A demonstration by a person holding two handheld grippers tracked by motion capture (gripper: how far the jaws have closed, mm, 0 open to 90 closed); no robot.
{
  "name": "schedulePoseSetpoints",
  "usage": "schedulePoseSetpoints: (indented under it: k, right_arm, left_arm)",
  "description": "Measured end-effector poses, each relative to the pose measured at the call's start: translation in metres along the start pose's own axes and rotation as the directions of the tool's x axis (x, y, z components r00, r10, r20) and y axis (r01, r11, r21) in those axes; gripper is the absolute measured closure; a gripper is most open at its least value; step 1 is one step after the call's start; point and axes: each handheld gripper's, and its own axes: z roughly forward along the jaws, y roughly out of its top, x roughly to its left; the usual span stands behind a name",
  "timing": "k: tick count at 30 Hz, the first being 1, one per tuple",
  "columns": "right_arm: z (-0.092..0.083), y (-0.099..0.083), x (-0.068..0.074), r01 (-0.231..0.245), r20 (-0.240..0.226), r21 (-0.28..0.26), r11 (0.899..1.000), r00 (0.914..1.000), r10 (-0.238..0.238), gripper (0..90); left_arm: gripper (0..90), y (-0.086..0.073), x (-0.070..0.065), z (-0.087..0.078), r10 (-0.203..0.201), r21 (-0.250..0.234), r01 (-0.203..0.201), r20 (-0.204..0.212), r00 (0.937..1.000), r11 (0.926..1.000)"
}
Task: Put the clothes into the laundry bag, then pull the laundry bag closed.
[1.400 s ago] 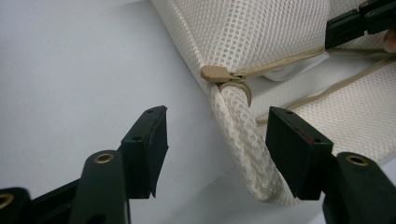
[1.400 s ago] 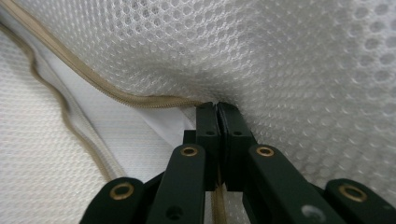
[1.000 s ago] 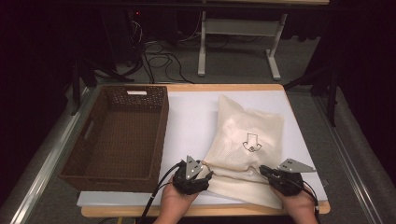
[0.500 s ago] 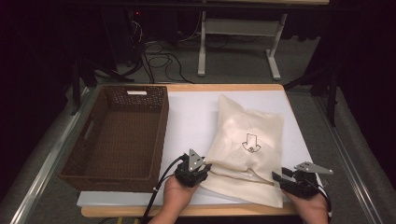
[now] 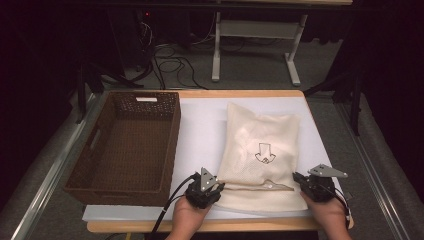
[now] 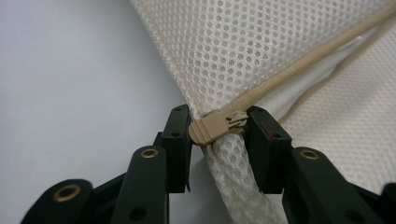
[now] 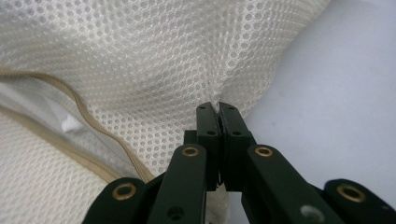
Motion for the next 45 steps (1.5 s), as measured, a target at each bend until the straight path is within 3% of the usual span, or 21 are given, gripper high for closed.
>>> schedulePoseSetpoints:
  k: [5, 8, 11, 12, 15, 19, 24, 27, 29, 33, 34, 35, 36, 37, 41, 45]
  right_arm:
    - [0.005, 0.004, -0.020, -0.029, -0.014, -0.011, 1.000, 0.9995, 0.029, 89.7]
    - [0.007, 0.002, -0.026, -0.055, -0.026, -0.017, 0.998, 0.9982, 0.054, 89.1]
    - [0.007, 0.001, -0.025, -0.055, -0.037, -0.014, 0.998, 0.9979, 0.054, 87.0]
    - [0.006, 0.000, -0.023, -0.057, -0.062, -0.021, 0.998, 0.9965, 0.056, 78.6]
    - [0.002, -0.001, -0.022, -0.071, -0.071, -0.040, 0.997, 0.9951, 0.068, 72.6]
    - [-0.014, -0.002, -0.016, -0.079, -0.067, -0.091, 0.993, 0.9951, 0.073, 62.5]
    - [-0.026, 0.000, -0.003, -0.045, -0.075, -0.119, 0.992, 0.9965, 0.037, 60.9]
    - [-0.031, 0.000, 0.002, -0.039, -0.087, -0.136, 0.990, 0.9959, 0.027, 62.2]
    - [-0.031, -0.001, 0.004, -0.045, -0.092, -0.138, 0.989, 0.9952, 0.032, 63.4]
    - [-0.028, 0.001, 0.007, -0.033, -0.092, -0.138, 0.990, 0.9956, 0.020, 64.5]
    - [-0.028, 0.001, 0.008, -0.031, -0.095, -0.137, 0.990, 0.9953, 0.018, 65.2]
    - [-0.028, 0.001, 0.008, -0.031, -0.095, -0.137, 0.990, 0.9953, 0.018, 65.2]
    - [-0.028, 0.001, 0.009, -0.027, -0.093, -0.138, 0.990, 0.9955, 0.015, 65.8]
    - [-0.028, 0.001, 0.011, -0.021, -0.099, -0.137, 0.990, 0.9951, 0.007, 67.3]
    - [-0.028, 0.001, 0.013, -0.018, -0.106, -0.142, 0.990, 0.9943, 0.003, 70.1]
    - [-0.027, 0.002, 0.014, -0.016, -0.108, -0.141, 0.990, 0.9942, 0.001, 70.2]
  left_arm:
    - [62.1, -0.004, -0.014, -0.001, 0.033, 0.004, -0.033, 0.030, 0.9990, 0.9994]
    - [60.7, -0.005, -0.017, -0.001, 0.039, 0.003, -0.039, 0.025, 0.9989, 0.9992]
    - [53.6, -0.005, -0.017, -0.003, 0.049, -0.008, -0.049, 0.009, 0.9988, 0.9988]
    - [51.4, -0.004, -0.017, -0.005, 0.059, -0.031, -0.059, -0.002, 0.9983, 0.9978]
    - [46.1, -0.003, -0.017, -0.010, 0.050, -0.052, -0.050, -0.004, 0.9987, 0.9974]
    - [41.8, 0.000, -0.013, -0.023, 0.023, -0.100, -0.023, -0.006, 0.9997, 0.9947]
    - [41.0, 0.000, 0.000, -0.035, -0.015, -0.130, 0.012, -0.022, 0.9996, 0.9914]
    - [45.4, -0.002, 0.009, -0.038, -0.034, -0.133, 0.029, -0.036, 0.9988, 0.9906]
    - [51.2, -0.006, 0.018, -0.038, -0.075, -0.117, 0.071, -0.027, 0.9968, 0.9905]
    - [62.3, -0.007, 0.021, -0.035, -0.071, -0.094, 0.066, -0.044, 0.9965, 0.9934]
    - [66.6, -0.008, 0.020, -0.032, -0.074, -0.074, 0.069, -0.073, 0.9946, 0.9949]
    - [74.7, -0.008, 0.020, -0.032, -0.074, -0.074, 0.069, -0.073, 0.9946, 0.9949]
    - [74.7, -0.008, 0.020, -0.030, -0.077, -0.052, 0.073, -0.087, 0.9932, 0.9960]
    - [84.5, -0.009, 0.020, -0.026, -0.084, -0.039, 0.081, -0.087, 0.9927, 0.9959]
    - [89.0, -0.011, 0.018, -0.015, -0.081, 0.008, 0.082, -0.074, 0.9939, 0.9966]
    - [89.3, -0.012, 0.011, -0.009, -0.064, 0.023, 0.065, -0.056, 0.9964, 0.9976]
